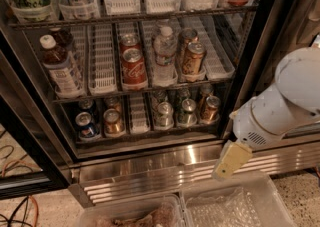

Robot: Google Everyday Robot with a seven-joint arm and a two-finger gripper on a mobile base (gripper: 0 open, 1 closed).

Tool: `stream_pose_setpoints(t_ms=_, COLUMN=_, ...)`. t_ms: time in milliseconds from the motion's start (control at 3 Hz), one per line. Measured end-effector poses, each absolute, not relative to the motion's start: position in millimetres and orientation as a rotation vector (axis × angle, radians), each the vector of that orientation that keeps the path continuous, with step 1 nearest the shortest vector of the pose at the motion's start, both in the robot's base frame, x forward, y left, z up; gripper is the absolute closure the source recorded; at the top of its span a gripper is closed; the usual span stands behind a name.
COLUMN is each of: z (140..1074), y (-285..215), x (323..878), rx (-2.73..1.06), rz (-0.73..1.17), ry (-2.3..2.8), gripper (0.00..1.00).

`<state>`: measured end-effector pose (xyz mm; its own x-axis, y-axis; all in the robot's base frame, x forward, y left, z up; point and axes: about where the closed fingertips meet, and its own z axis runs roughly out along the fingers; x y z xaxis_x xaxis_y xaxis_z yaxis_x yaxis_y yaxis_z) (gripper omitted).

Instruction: Pick 7up can from bottom shelf of fridge

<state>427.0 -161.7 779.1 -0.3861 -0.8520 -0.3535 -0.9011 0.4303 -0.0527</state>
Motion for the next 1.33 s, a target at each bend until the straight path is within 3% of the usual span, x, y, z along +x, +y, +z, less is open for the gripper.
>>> stream_pose_setpoints(t_ms=667, z=767, y=-167, x=431, rx=-1.462, rz=0.236, ry=2.385, gripper=0.0)
stream_pose_setpoints(t_ms=1333, z=694, y=-135, x=445, rx=-1.361, rz=0.373, ry=2.393, gripper=0.0)
